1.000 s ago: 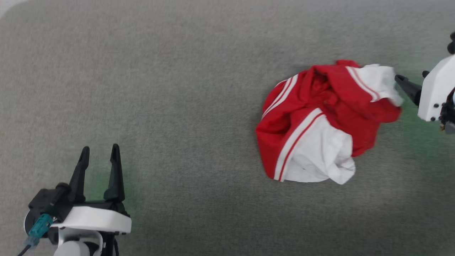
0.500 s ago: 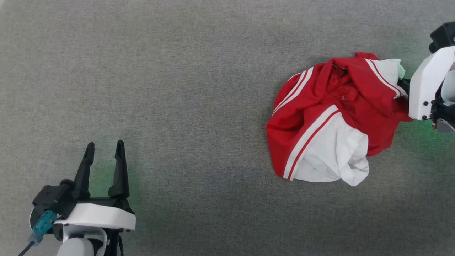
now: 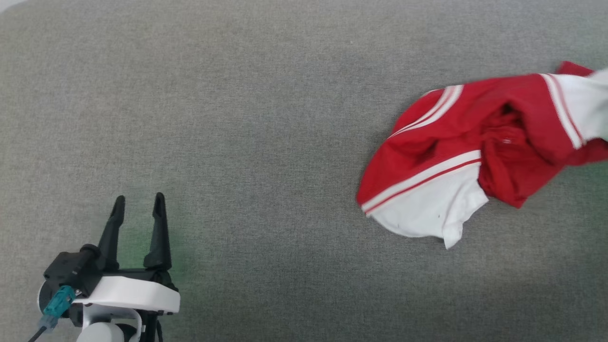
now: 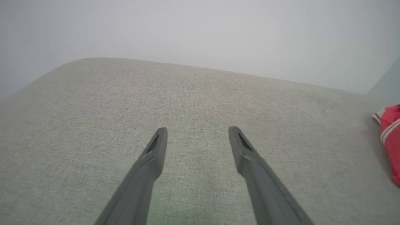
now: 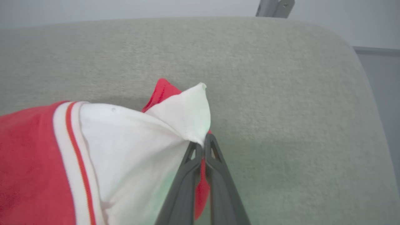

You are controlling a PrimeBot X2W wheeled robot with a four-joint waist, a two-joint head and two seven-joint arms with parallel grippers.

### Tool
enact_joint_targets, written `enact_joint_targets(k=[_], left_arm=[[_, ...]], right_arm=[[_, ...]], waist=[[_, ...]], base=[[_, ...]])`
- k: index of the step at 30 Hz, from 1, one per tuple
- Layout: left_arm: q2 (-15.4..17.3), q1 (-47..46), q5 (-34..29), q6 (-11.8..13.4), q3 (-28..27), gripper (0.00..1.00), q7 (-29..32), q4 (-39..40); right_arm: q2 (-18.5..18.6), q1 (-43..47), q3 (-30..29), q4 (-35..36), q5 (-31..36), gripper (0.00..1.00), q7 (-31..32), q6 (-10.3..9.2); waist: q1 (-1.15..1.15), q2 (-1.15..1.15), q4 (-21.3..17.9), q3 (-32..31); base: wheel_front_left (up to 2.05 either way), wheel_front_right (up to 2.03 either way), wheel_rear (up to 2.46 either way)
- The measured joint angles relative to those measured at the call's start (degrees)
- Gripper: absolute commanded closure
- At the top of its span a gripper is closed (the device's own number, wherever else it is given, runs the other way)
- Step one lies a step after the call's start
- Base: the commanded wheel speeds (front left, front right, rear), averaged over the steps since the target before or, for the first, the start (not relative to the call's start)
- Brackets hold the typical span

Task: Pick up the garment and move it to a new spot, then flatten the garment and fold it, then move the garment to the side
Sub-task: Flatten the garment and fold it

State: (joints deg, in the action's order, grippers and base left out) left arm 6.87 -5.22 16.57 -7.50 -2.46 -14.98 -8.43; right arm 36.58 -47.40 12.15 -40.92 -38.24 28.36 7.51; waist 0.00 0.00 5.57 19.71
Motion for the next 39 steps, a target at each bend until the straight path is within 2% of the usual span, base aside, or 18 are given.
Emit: enact_joint_targets(k=[7, 13, 14, 15, 17, 19, 24, 28, 31, 35, 39], left_arm=[[0.19, 0.09, 0.00, 0.00, 1.68, 0.00, 0.00, 0.26], [1.70, 0.02, 0.08, 0.00, 3.57, 0.00, 0.01, 0.30], [2.07, -0.10, 0.09, 0.00, 4.16, 0.00, 0.01, 0.40], [2.42, -0.31, 0.16, 0.00, 4.99, 0.00, 0.00, 0.63], [3.79, -0.87, 0.54, 0.00, 7.33, 0.00, 0.00, 1.41], [7.66, -3.15, 1.18, 0.00, 11.91, 0.00, 0.00, 2.99], [17.12, -10.43, 4.08, 0.00, 23.86, 0.00, 0.00, 4.98], [24.05, -18.76, 9.68, 0.00, 36.39, 0.00, 1.03, 5.79], [27.69, -26.40, 16.08, 0.00, 46.86, 0.00, 6.06, 7.26], [29.38, -36.05, 27.86, 0.00, 59.81, 0.00, 15.69, 8.77], [29.55, -44.35, 40.52, -0.01, 68.81, 0.00, 25.48, 8.23]], right_arm=[[3.11, 6.33, -7.00, -6.65, 2.12, 1.00, -4.47, 0.00], [-0.91, 8.40, -10.48, -9.15, 2.36, 1.00, -8.55, 0.00], [-1.26, 8.42, -11.09, -9.25, 2.38, 0.61, -9.94, 0.00], [-1.59, 8.53, -11.69, -9.25, 2.52, 0.00, -11.39, 0.00], [-2.20, 9.33, -12.54, -8.79, 3.03, 0.00, -14.74, -0.01], [-2.82, 11.11, -13.85, -6.86, 3.05, 0.00, -20.00, 0.00], [-4.46, 15.59, -16.23, -1.09, 2.96, 0.00, -27.32, -0.01], [-8.01, 19.65, -16.88, 5.30, 3.03, 0.00, -30.51, -0.01], [-11.25, 22.67, -16.55, 10.13, 3.67, 0.00, -31.16, -0.01], [-15.05, 25.81, -17.27, 15.35, 4.68, 0.00, -31.14, 0.00], [-18.20, 27.48, -18.31, 18.30, 5.55, 0.00, -31.08, -0.01]], waist=[[0.00, 0.00, -0.78, -0.07], [0.00, 0.00, -1.58, -0.14], [0.00, 0.00, -1.70, -0.32], [0.00, 0.00, -1.82, -0.55], [0.00, 0.00, -2.06, -1.12], [0.00, 0.00, -2.61, -2.13], [0.00, 0.00, -4.48, -3.72], [0.00, 0.00, -7.29, -4.47], [0.00, 0.00, -9.92, -4.61], [0.00, 0.00, -13.64, -4.03], [0.00, 0.00, -17.28, -2.69]], base=[[0.00, 0.00, 0.00], [0.00, 0.00, 0.00], [0.00, 0.00, 0.00], [0.00, 0.00, 0.00], [0.00, 0.00, 0.00], [0.00, 0.00, 0.00], [0.00, 0.00, 0.00], [0.00, 0.00, 0.00], [0.00, 0.00, 0.00], [0.00, 0.00, 0.00], [0.00, 0.00, 0.00]])
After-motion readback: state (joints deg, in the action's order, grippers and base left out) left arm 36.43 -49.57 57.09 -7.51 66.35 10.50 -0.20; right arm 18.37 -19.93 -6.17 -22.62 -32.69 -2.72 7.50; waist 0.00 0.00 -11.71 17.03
